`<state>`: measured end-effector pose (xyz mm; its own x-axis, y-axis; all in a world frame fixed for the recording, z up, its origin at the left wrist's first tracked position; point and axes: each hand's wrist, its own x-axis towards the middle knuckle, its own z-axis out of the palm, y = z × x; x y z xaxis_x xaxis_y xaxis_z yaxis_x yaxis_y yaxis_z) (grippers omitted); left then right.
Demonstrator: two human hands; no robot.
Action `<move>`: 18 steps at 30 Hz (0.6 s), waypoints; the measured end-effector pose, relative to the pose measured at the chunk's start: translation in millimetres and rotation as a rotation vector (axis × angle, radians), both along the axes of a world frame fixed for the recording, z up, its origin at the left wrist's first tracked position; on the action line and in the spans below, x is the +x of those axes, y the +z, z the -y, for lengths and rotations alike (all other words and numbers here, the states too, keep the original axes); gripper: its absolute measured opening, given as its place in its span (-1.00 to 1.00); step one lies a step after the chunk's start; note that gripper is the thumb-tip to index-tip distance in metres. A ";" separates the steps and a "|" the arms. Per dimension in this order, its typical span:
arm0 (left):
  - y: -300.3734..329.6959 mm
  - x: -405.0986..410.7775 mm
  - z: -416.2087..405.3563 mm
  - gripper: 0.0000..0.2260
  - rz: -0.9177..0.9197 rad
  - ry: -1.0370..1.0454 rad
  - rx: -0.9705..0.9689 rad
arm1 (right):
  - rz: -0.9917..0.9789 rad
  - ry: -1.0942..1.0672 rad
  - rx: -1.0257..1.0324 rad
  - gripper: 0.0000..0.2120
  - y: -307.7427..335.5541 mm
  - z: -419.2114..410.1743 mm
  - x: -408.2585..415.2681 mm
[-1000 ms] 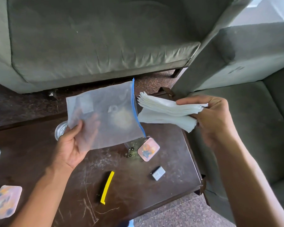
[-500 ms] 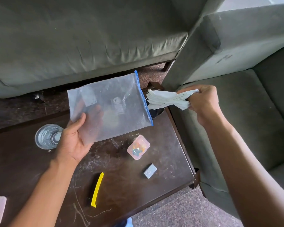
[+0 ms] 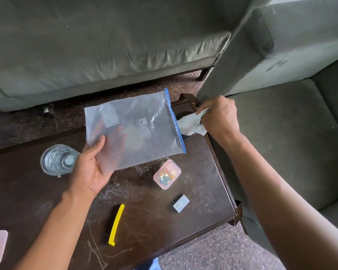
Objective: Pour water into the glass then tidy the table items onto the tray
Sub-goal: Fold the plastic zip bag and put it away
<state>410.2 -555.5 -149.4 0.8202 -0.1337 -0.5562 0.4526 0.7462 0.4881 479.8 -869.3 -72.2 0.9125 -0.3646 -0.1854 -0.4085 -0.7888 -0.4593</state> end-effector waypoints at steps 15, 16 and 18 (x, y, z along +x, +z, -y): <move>-7.6 -0.2 10.8 -0.71 0.005 -0.017 0.004 | -0.113 0.199 -0.224 -0.64 -32.1 -29.7 5.4; -7.8 -0.1 10.1 -0.71 0.007 -0.018 0.000 | -0.113 0.205 -0.224 -0.64 -31.9 -29.5 3.7; -6.9 0.4 8.3 -0.71 0.016 -0.019 -0.009 | -0.109 0.210 -0.227 -0.59 -28.3 -28.8 -0.1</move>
